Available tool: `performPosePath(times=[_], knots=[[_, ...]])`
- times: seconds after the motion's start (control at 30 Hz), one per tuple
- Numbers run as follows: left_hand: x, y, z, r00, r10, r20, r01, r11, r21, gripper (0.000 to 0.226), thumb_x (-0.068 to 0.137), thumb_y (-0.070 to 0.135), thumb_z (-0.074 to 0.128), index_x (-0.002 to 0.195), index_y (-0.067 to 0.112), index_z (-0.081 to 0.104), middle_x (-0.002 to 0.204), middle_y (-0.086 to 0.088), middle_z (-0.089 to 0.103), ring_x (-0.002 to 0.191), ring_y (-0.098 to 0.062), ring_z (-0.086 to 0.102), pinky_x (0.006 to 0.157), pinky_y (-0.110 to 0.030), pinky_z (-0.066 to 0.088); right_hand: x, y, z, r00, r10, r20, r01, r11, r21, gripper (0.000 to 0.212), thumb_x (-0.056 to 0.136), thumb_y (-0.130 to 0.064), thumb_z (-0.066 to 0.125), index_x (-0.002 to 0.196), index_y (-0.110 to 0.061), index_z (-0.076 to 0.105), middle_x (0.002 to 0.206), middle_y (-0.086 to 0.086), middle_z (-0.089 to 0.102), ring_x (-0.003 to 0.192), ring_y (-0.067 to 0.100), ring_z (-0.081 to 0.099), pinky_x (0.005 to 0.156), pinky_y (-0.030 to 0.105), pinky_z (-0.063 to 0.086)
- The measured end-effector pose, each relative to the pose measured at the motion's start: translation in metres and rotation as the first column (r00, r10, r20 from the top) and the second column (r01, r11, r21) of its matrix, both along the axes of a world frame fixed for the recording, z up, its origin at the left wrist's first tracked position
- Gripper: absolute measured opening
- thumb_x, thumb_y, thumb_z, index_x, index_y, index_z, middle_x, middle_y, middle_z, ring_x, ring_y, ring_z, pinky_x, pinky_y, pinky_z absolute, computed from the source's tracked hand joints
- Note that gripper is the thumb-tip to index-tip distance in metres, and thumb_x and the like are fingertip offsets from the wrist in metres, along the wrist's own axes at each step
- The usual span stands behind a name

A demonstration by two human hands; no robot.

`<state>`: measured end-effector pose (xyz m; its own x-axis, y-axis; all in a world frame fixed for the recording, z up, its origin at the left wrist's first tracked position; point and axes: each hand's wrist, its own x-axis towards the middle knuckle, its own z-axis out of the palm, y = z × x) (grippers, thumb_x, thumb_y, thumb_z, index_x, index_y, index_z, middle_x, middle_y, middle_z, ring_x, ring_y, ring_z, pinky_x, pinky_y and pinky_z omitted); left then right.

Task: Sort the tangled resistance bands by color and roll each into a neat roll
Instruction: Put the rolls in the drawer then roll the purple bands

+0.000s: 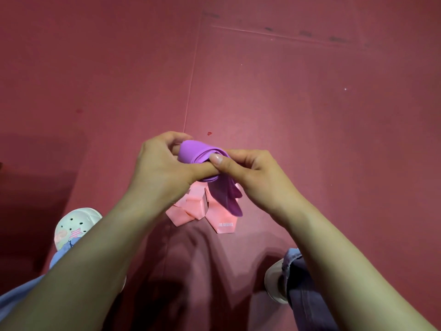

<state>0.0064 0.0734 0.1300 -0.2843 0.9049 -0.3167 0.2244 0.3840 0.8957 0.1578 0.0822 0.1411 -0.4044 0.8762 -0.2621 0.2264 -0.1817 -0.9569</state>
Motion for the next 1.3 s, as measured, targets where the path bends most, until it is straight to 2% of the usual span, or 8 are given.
performPosePath(times=[0.23, 0.33, 0.43, 0.77, 0.93, 1.03, 1.17, 1.3], knots=[[-0.004, 0.002, 0.004, 0.997, -0.052, 0.059, 0.056, 0.996, -0.074, 0.082, 0.031, 0.029, 0.093, 0.108, 0.024, 0.064, 0.090, 0.001, 0.074, 0.079, -0.017, 0.070, 0.082, -0.038, 0.057, 0.004, 0.003, -0.007, 0.988, -0.005, 0.155, -0.007, 0.997, 0.074, 0.034, 0.097, -0.030, 0.053, 0.069, -0.017, 0.067, 0.049, -0.013, 0.046, 0.050, 0.004, 0.036, 0.049, 0.022, 0.032], [-0.008, 0.002, 0.006, 0.990, -0.049, 0.129, 0.064, 0.992, -0.113, 0.081, 0.028, 0.029, 0.091, 0.104, 0.024, 0.065, 0.084, 0.001, 0.076, 0.082, -0.017, 0.072, 0.083, -0.037, 0.056, 0.004, 0.003, -0.010, 0.986, 0.039, 0.160, -0.053, 0.995, 0.079, 0.026, 0.098, -0.027, 0.051, 0.093, -0.014, 0.073, 0.075, 0.003, 0.070, 0.070, 0.006, 0.051, 0.068, 0.033, 0.051], [-0.011, 0.002, 0.008, 0.975, -0.029, 0.220, 0.060, 0.988, -0.140, 0.097, 0.011, 0.029, 0.095, 0.103, 0.020, 0.066, 0.082, -0.003, 0.076, 0.074, -0.015, 0.073, 0.070, -0.030, 0.054, 0.004, 0.003, -0.008, 0.981, 0.084, 0.176, -0.103, 0.989, 0.107, 0.024, 0.099, -0.026, 0.049, 0.093, -0.019, 0.071, 0.065, 0.004, 0.057, 0.064, 0.006, 0.042, 0.060, 0.031, 0.044], [-0.012, 0.006, 0.014, 0.945, 0.073, 0.320, -0.041, 0.993, -0.107, 0.089, 0.017, 0.035, 0.084, 0.101, 0.013, 0.064, 0.079, -0.007, 0.073, 0.071, -0.019, 0.071, 0.067, -0.029, 0.057, 0.010, 0.006, -0.008, 0.986, 0.154, -0.067, -0.154, 0.988, 0.006, 0.033, 0.093, 0.002, 0.053, 0.110, -0.023, 0.065, 0.090, 0.000, 0.066, 0.080, 0.006, 0.055, 0.073, 0.020, 0.046], [-0.008, 0.004, 0.012, 0.950, 0.042, 0.311, 0.003, 0.990, -0.141, 0.085, 0.022, 0.011, 0.094, 0.102, 0.010, 0.066, 0.088, -0.013, 0.074, 0.085, -0.029, 0.072, 0.082, -0.040, 0.058, 0.004, 0.004, -0.014, 0.993, 0.008, 0.117, -0.025, 0.988, 0.151, 0.044, 0.084, 0.006, 0.052, 0.105, -0.029, 0.070, 0.084, -0.006, 0.074, 0.075, 0.002, 0.056, 0.073, 0.021, 0.051], [-0.005, 0.004, 0.011, 0.941, 0.041, 0.336, -0.001, 0.993, -0.119, 0.072, 0.036, 0.020, 0.088, 0.104, 0.011, 0.066, 0.090, -0.010, 0.074, 0.083, -0.024, 0.072, 0.080, -0.035, 0.057, 0.000, 0.005, -0.014, 0.983, -0.127, 0.131, 0.103, 0.978, 0.180, 0.042, 0.085, 0.005, 0.048, 0.095, -0.027, 0.073, 0.058, -0.022, 0.062, 0.058, 0.000, 0.048, 0.056, 0.017, 0.042], [0.000, 0.003, 0.012, 0.941, 0.021, 0.339, 0.005, 0.997, -0.075, 0.096, 0.016, 0.019, 0.094, 0.108, 0.016, 0.064, 0.090, -0.003, 0.074, 0.077, -0.014, 0.071, 0.067, -0.022, 0.052, -0.001, 0.008, -0.015, 0.951, -0.265, 0.162, 0.223, 0.945, 0.238, 0.036, 0.085, -0.001, 0.048, 0.093, -0.023, 0.076, 0.052, -0.017, 0.056, 0.056, 0.011, 0.044, 0.055, 0.027, 0.040], [0.006, 0.001, 0.011, 0.962, 0.080, 0.261, -0.069, 0.996, -0.054, 0.095, 0.016, 0.035, 0.091, 0.107, 0.024, 0.063, 0.089, -0.003, 0.074, 0.076, -0.013, 0.072, 0.068, -0.025, 0.054, -0.001, 0.007, -0.015, 0.907, -0.348, 0.237, 0.252, 0.900, 0.357, 0.035, 0.081, -0.003, 0.049, 0.085, -0.028, 0.075, 0.046, -0.012, 0.046, 0.047, 0.008, 0.035, 0.046, 0.015, 0.030]])
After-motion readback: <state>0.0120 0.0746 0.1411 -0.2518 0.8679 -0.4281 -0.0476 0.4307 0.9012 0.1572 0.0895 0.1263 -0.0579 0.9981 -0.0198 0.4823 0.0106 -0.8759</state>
